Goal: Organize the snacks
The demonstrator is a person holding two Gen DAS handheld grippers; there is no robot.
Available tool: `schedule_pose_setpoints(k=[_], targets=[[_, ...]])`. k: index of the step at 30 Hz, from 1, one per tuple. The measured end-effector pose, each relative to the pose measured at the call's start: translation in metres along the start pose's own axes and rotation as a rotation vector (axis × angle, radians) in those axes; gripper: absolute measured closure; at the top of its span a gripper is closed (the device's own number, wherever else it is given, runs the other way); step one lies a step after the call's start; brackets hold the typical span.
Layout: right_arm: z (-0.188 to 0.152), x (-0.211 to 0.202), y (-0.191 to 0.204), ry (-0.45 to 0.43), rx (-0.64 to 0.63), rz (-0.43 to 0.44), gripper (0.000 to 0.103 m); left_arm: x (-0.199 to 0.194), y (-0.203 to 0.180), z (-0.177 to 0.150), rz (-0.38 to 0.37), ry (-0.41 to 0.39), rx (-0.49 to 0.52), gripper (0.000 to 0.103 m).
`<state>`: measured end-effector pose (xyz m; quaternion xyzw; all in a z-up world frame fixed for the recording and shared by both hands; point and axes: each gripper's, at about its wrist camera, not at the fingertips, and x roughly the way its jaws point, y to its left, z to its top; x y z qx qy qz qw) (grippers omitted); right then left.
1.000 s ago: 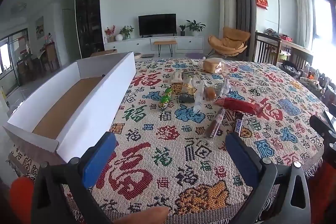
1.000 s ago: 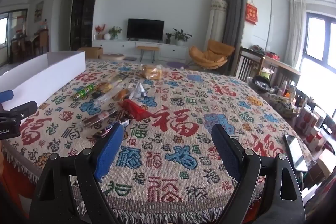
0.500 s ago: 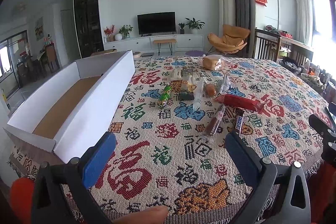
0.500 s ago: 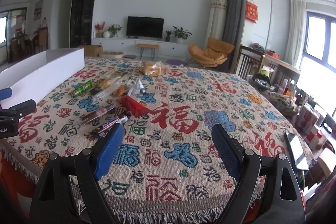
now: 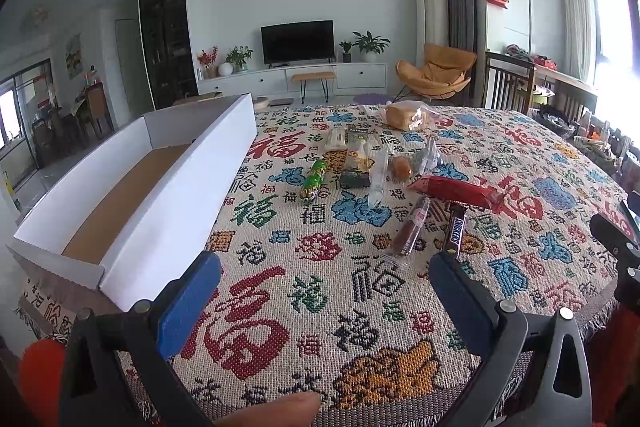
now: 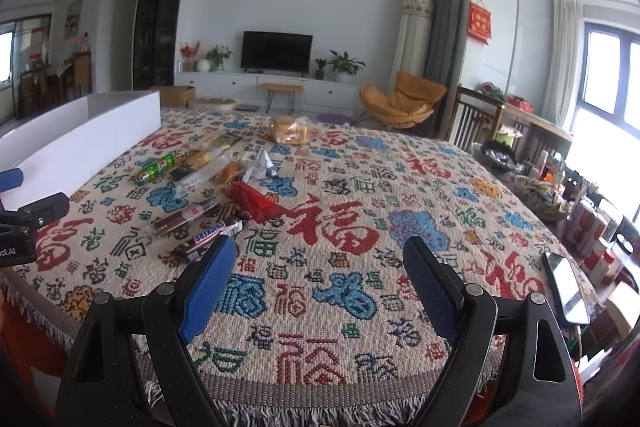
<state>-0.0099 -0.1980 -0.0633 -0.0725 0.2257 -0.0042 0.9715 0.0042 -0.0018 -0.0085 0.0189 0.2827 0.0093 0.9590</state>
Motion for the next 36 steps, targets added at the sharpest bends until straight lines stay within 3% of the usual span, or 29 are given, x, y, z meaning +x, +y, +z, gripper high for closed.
schedule_pose_setpoints(k=[36], targets=[[-0.0001, 0.0030, 0.0005, -0.005, 0.001, 0.000, 0.015, 0.0025, -0.0028, -0.0036, 0.000, 0.013, 0.005, 0.000]])
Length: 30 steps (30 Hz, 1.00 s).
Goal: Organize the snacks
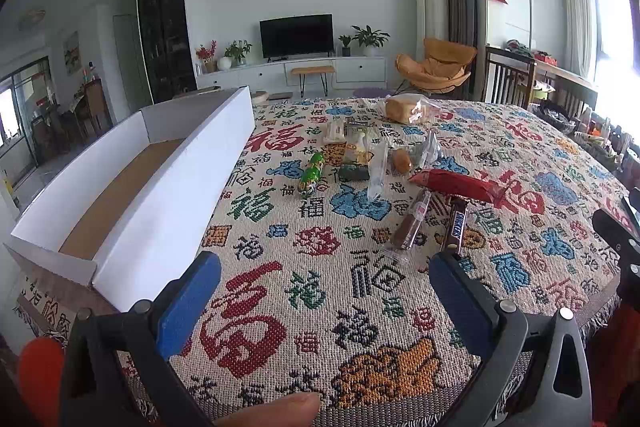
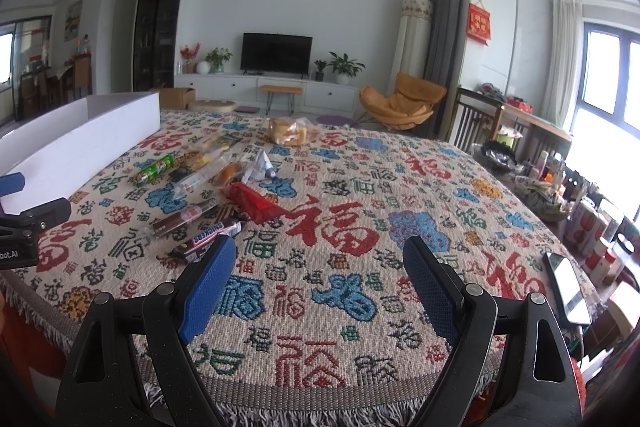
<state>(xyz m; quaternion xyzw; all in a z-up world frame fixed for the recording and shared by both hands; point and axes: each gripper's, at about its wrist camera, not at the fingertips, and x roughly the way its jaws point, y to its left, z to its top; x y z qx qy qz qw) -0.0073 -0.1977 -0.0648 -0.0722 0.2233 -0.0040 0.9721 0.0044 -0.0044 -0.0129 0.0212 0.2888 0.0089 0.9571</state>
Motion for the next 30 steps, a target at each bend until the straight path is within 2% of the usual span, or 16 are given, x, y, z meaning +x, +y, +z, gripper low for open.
schedule_pose_setpoints(k=[30], targets=[[-0.0027, 0.0025, -0.0005, 0.003, 0.002, 0.000, 0.015, 0.0046, -0.0025, -0.0018, 0.000, 0.019, 0.002, 0.000]])
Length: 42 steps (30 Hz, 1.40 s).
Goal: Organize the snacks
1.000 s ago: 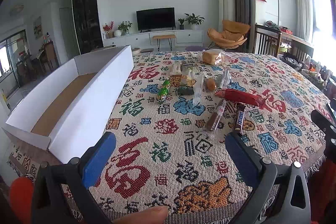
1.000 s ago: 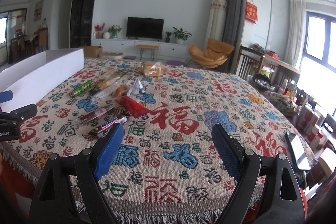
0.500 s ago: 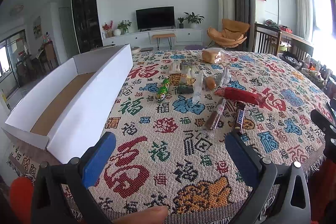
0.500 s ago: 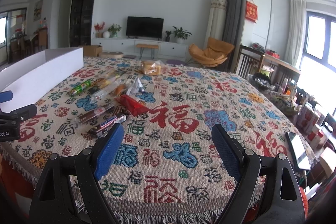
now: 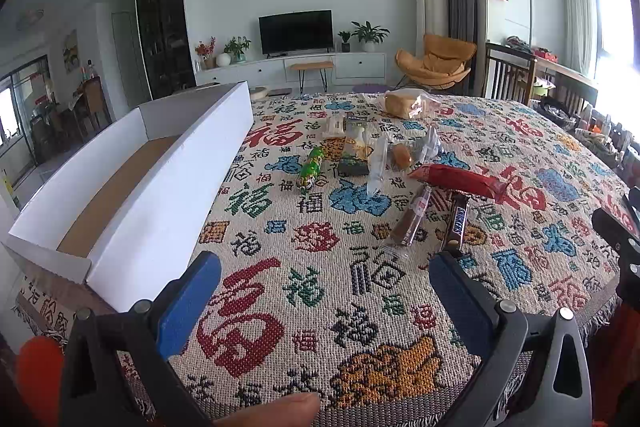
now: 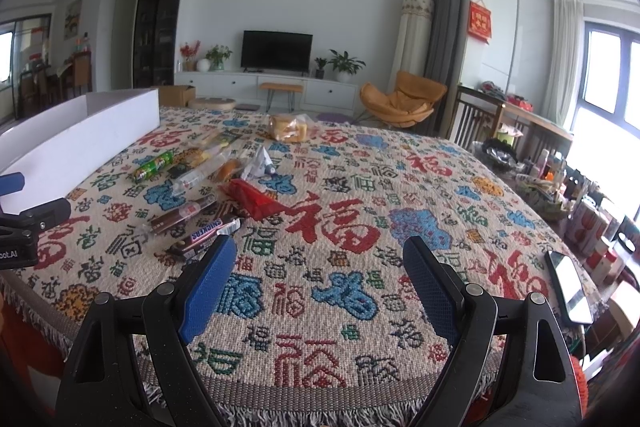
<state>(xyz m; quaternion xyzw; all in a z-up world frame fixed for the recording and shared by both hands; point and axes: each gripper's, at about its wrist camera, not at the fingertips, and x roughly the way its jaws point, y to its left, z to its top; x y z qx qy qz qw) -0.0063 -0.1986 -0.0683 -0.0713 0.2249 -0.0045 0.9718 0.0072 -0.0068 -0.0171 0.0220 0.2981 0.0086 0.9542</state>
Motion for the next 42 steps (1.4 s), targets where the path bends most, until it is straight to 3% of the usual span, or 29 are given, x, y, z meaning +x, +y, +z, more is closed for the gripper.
schedule_pose_setpoints(k=[42], targets=[[-0.006, 0.009, 0.001, 0.019, -0.009, 0.004, 0.015, 0.010, 0.003, 0.002, -0.005, 0.033, 0.001, 0.000]])
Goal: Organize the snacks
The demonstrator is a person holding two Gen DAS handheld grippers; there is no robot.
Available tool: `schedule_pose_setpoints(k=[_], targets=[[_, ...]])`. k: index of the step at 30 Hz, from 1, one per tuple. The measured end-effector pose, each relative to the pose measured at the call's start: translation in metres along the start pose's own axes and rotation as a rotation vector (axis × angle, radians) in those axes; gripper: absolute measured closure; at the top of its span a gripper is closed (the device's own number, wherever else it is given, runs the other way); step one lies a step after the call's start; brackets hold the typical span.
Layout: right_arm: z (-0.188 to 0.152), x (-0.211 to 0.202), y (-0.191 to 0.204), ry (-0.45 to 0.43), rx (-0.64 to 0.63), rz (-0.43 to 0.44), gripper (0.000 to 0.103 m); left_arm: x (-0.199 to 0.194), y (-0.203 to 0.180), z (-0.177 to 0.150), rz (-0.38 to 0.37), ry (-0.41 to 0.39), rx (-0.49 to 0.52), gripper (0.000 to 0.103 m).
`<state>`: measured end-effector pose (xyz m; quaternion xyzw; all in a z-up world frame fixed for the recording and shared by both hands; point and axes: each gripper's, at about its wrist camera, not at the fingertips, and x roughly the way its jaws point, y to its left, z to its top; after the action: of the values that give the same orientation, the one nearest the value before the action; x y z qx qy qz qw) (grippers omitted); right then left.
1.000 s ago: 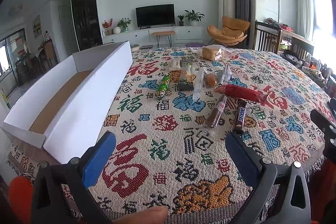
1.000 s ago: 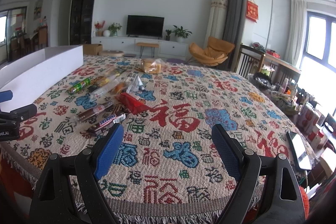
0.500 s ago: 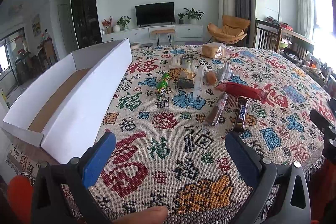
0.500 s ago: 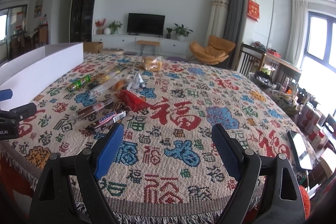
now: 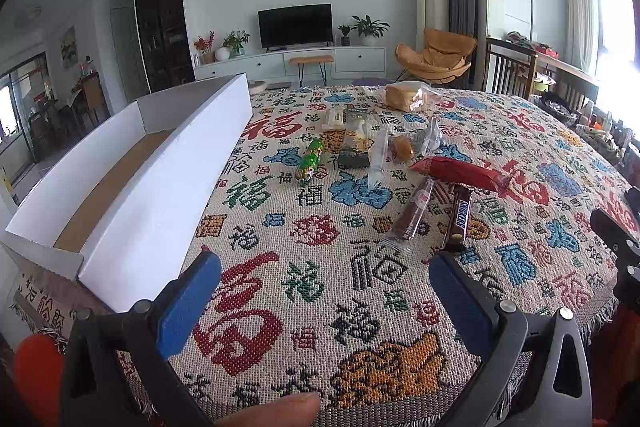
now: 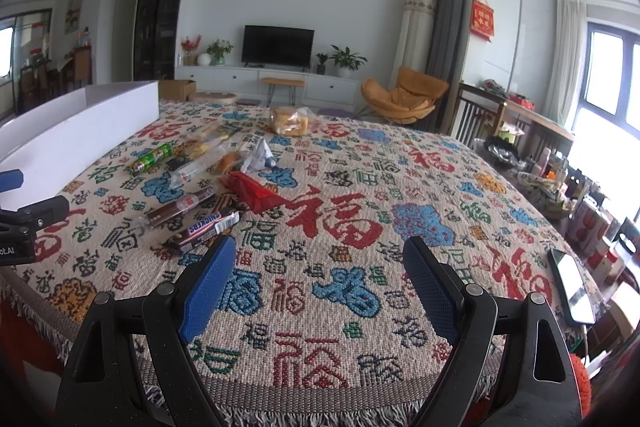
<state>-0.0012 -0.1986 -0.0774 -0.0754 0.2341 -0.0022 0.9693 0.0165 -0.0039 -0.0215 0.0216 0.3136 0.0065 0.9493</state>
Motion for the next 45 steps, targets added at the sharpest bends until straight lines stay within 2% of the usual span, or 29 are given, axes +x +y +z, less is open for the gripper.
schedule_pose_setpoints(k=[40, 45], targets=[[-0.001, 0.001, 0.001, 0.002, -0.002, 0.000, 0.015, 0.004, 0.002, -0.003, 0.001, 0.017, -0.002, 0.000], [-0.002, 0.003, 0.000, 0.007, -0.003, 0.004, 0.015, 0.012, 0.001, -0.006, -0.013, 0.046, 0.003, 0.000]])
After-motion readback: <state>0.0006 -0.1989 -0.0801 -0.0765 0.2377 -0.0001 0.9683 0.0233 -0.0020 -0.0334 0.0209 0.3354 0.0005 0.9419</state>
